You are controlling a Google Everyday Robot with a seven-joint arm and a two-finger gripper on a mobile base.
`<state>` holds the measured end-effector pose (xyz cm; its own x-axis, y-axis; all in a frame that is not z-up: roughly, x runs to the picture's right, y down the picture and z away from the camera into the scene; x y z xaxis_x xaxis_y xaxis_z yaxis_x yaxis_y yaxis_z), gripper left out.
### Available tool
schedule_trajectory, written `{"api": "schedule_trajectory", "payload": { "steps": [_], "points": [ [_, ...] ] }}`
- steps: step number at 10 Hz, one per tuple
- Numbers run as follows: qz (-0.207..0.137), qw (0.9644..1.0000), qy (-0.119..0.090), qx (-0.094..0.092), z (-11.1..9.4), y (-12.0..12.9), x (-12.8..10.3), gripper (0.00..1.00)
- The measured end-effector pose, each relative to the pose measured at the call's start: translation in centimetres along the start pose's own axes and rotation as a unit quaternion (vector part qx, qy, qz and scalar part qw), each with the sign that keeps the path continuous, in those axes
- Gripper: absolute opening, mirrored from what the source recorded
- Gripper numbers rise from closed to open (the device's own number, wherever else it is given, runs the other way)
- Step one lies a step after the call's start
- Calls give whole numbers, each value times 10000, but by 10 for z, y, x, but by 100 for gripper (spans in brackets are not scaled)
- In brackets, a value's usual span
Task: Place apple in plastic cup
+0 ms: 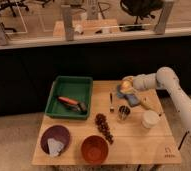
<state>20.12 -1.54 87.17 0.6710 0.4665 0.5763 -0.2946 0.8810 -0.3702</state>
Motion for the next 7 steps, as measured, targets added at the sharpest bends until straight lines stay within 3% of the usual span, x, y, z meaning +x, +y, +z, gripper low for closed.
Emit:
{"api": "schedule_trajectory", "payload": {
  "steps": [3, 7],
  "points": [
    [195, 9995, -40, 225, 3, -11, 17, 8],
    [299, 9992, -48, 244, 21, -20, 20, 8]
  ]
}}
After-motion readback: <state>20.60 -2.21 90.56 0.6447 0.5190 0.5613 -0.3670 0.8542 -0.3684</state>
